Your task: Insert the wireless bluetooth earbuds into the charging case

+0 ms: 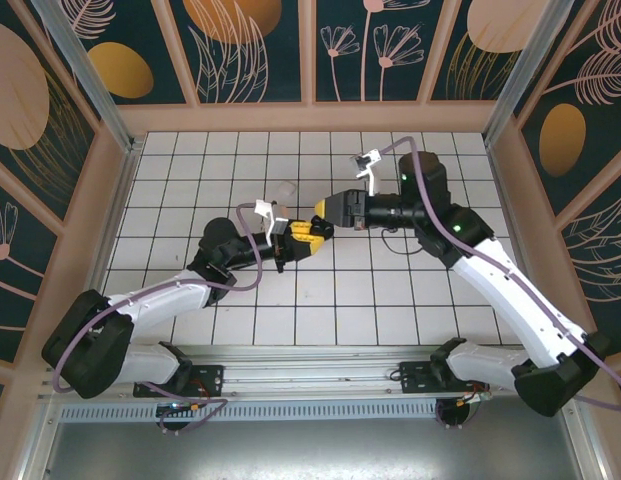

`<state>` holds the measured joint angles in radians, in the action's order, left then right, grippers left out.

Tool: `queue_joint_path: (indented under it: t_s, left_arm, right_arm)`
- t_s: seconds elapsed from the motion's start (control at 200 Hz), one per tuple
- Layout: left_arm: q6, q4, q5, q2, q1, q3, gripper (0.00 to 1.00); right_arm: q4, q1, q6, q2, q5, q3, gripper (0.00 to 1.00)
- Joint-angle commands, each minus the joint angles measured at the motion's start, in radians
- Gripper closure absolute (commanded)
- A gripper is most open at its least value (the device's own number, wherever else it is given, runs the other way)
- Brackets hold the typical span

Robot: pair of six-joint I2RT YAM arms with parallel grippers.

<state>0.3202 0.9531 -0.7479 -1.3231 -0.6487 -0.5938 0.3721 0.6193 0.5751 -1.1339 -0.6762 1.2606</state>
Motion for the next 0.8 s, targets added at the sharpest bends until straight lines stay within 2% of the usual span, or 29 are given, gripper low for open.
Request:
queue_joint_path:
  t_s: [0.0,0.125,0.17,0.305,0.4,0.555,0.796]
  left_arm:
    - [0.054,0.084,0.007,0.003,0.013,0.004,1.0]
    - [0.053,0.073,-0.009,0.007,0.015,-0.003,1.0]
    - [0.052,0.074,-0.019,0.007,0.015,-0.004,1.0]
    - [0.057,0.092,-0.06,0.008,0.015,-0.003,1.0]
    - [0.069,0.099,-0.091,0.01,0.015,-0.01,1.0]
    - [0.075,0.084,-0.114,0.018,0.015,-0.022,1.0]
    - [0.083,0.076,-0.078,0.024,0.016,-0.021,1.0]
  right_arm:
    - [-0.009,-0.021,-0.024,0.048,-0.005,-0.008,0.57]
    - [0.063,-0.036,-0.043,0.048,0.137,0.001,0.57]
    - [0.064,-0.054,-0.03,0.038,0.154,-0.009,0.55]
    - [-0.033,-0.066,0.003,-0.014,0.038,-0.05,0.47]
    - [-0.042,-0.066,-0.005,-0.055,-0.008,-0.048,0.45]
    - [-0.048,-0.067,-0.002,-0.104,-0.133,-0.057,0.45]
    - [-0.085,-0.063,0.009,-0.065,-0.201,-0.085,0.49]
